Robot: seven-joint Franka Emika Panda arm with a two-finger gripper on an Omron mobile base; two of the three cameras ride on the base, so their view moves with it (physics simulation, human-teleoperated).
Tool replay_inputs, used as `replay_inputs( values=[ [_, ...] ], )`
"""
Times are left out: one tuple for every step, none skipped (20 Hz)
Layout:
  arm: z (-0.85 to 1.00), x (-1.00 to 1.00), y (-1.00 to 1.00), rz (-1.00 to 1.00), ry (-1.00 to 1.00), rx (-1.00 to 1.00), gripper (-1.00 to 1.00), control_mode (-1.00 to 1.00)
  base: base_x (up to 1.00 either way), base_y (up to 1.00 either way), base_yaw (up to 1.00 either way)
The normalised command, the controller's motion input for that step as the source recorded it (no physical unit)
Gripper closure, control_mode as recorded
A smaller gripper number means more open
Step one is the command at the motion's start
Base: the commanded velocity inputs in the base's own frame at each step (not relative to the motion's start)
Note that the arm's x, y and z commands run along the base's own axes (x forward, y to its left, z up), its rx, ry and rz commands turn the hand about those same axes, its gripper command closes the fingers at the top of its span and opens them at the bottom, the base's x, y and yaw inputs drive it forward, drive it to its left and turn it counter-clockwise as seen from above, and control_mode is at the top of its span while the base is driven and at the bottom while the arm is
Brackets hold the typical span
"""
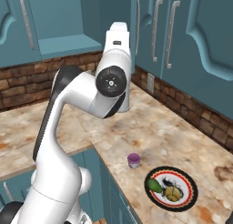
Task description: Pick the avocado and bread from the counter and place them on the plate. Then pick the jam from the cabinet and place it next to the plate. Lastly close the cabinet door.
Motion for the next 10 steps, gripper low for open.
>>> replay_inputs(
  values=[
    [-0.05, 0.31, 0.00, 0.00, 0.00, 0.00, -1.00, -1.00, 0.00, 0.00, 0.00],
    [-0.04, 0.31, -0.04, 0.00, 0.00, 0.00, -1.00, -1.00, 0.00, 0.00, 0.00],
    [-0.05, 0.24, -0.12, 0.00, 0.00, 0.00, -1.00, -1.00, 0.00, 0.00, 0.00],
    [-0.05, 0.21, -0.20, 0.00, 0.00, 0.00, -1.00, -1.00, 0.00, 0.00, 0.00],
    [-0.05, 0.18, -0.24, 0.00, 0.00, 0.00, -1.00, -1.00, 0.00, 0.00, 0.00],
    [-0.04, 0.19, -0.26, 0.00, 0.00, 0.00, -1.00, -1.00, 0.00, 0.00, 0.00],
    [-0.04, 0.21, -0.24, 0.00, 0.00, 0.00, -1.00, -1.00, 0.00, 0.00, 0.00],
    [-0.04, 0.24, -0.20, 0.00, 0.00, 0.00, -1.00, -1.00, 0.00, 0.00, 0.00],
    [-0.03, 0.25, -0.16, 0.00, 0.01, 0.00, -1.00, -1.00, 0.00, 0.00, 0.00],
    [-0.02, 0.27, -0.10, 0.00, 0.02, 0.00, -1.00, -1.00, 0.00, 0.00, 0.00]
  ],
)
